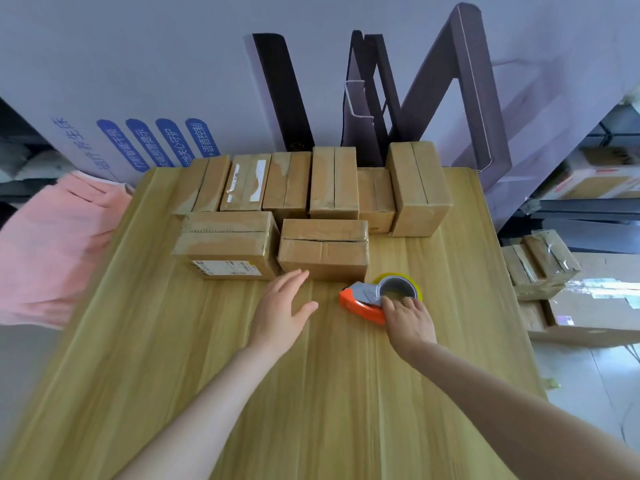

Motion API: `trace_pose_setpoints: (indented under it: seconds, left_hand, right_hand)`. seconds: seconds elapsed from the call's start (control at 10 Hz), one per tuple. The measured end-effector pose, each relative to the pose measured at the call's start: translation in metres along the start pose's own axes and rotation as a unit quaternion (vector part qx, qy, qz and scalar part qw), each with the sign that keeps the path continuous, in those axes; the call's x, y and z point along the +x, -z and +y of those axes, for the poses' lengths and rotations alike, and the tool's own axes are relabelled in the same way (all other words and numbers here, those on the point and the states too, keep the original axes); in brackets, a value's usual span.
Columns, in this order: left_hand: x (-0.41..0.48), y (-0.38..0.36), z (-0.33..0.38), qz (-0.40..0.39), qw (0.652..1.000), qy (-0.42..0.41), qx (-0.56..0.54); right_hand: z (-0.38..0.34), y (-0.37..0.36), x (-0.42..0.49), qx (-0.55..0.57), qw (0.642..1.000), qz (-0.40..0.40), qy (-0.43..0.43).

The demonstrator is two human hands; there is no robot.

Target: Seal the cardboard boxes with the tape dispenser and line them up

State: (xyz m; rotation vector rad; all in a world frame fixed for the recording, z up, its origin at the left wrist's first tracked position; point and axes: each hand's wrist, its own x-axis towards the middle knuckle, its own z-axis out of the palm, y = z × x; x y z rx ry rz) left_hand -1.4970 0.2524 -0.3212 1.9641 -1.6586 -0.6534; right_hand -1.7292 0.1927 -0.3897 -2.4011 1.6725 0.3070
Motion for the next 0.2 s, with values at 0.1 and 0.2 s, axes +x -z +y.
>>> trace_pose_setpoints:
  seconds: [0.1,0.2]
  left_hand:
    - [-0.011,0.016,-0.003,-0.015,1.0,0.016,-0.006]
    - [-0.01,0.041,0.0,-0.016,0.999,0.033,-0.008]
  right_hand:
    - [0.007,0.007,0.004,-0.028,0.999,0.025,0.006]
    - [0.007,0.036,-0.003,-0.003,0.999,0.036,0.022]
